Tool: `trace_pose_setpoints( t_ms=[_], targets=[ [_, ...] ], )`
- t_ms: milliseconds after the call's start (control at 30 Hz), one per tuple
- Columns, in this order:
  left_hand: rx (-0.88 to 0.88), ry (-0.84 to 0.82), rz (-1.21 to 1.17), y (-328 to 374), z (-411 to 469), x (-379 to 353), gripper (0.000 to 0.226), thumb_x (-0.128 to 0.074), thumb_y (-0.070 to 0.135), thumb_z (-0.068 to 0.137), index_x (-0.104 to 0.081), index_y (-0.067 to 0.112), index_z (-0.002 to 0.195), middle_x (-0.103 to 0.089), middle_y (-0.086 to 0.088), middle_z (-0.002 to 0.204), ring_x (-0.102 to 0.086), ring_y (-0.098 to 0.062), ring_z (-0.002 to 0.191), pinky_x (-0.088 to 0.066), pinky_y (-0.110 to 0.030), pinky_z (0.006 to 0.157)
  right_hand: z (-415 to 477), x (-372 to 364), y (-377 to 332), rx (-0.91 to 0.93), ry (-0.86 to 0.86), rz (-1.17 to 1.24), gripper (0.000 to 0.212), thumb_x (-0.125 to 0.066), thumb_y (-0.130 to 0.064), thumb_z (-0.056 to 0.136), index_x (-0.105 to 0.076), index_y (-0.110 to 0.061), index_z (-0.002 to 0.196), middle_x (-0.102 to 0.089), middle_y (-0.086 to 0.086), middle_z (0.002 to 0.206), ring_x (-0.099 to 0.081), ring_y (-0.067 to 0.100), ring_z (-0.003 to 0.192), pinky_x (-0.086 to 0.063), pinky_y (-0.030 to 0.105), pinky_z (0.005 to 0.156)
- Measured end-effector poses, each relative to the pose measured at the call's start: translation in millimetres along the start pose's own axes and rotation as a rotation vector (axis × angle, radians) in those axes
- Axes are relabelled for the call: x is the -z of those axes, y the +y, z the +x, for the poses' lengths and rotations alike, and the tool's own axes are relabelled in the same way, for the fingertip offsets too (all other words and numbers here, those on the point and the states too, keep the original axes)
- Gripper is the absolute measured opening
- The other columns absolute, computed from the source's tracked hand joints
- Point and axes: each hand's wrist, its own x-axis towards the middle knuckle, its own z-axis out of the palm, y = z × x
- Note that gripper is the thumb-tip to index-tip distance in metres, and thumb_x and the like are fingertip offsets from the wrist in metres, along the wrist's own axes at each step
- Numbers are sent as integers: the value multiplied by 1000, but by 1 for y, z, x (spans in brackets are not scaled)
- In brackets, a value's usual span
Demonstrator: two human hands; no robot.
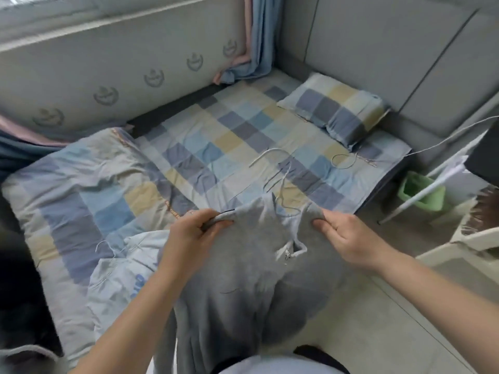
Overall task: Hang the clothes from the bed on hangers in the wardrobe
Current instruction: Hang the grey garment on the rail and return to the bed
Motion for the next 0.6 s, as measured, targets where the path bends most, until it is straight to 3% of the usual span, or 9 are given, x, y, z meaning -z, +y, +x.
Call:
trace_pose_setpoints(
  t_ms=[100, 200, 300, 367, 400, 467, 533, 600],
  targets=[
    [-139, -110, 52, 72, 21, -55, 16, -74, 36, 82, -71, 21, 77, -58, 4, 62, -51, -10, 65, -39, -24, 61, -56, 54, 28, -29, 161, 44, 22, -45, -42, 95, -54, -37, 76, -61, -10, 67, -57, 2, 64, -41, 19, 60],
    [-234, -183, 97, 135, 37, -109, 19, -74, 40, 81, -72, 21, 79, -62, 2, 68, -52, -10, 71, -40, -26, 67, -112, 110, 65, -103, 289, 104, 30, -46, -44, 92, -54, -23, 72, -54, -6, 59, -48, 5, 54, -37, 26, 54],
    [-250, -236, 22, 184, 51, -160, 5, -73, 36, 86, -72, 35, 81, -67, 13, 76, -57, -1, 79, -46, -21, 71, -166, 164, 104, -199, 420, 171, 47, -46, -49, 91, -61, -5, 83, -62, 16, 72, -55, 27, 61, -45, 43, 59],
    [-270, -286, 1, 215, 60, -195, 27, -74, 24, 89, -67, 46, 74, -67, 24, 75, -58, 8, 76, -42, -10, 65, -199, 195, 125, -242, 519, 185, 51, -47, -50, 91, -62, -1, 86, -63, 22, 77, -59, 35, 70, -46, 46, 62],
    [-284, -316, 8, 230, 65, -213, 33, -74, 21, 89, -65, 48, 72, -66, 27, 76, -59, 8, 76, -41, -9, 64, -214, 208, 135, -259, 562, 173, 48, -48, -47, 93, -63, -2, 84, -62, 20, 74, -58, 35, 68, -45, 44, 59],
    [-327, -377, 19, 261, 72, -250, 34, -74, 19, 88, -65, 46, 71, -68, 16, 81, -59, 2, 81, -41, -14, 68, -242, 230, 150, -298, 622, 148, 38, -52, -37, 96, -61, -5, 77, -57, 11, 61, -50, 28, 54, -40, 39, 51],
    [-372, -457, 26, 297, 73, -284, 26, -73, 18, 89, -66, 40, 77, -68, 7, 85, -57, 5, 85, -40, -11, 68, -267, 249, 164, -341, 665, 120, 36, -53, -31, 98, -56, -6, 72, -46, -2, 53, -41, 13, 47, -33, 30, 48],
    [-451, -544, 37, 332, 71, -319, 11, -72, 20, 90, -69, 30, 85, -67, 8, 86, -57, 8, 83, -41, -8, 66, -294, 268, 178, -395, 715, 95, 37, -53, -30, 98, -52, -5, 70, -43, -5, 52, -40, 8, 47, -30, 25, 49]
  ],
)
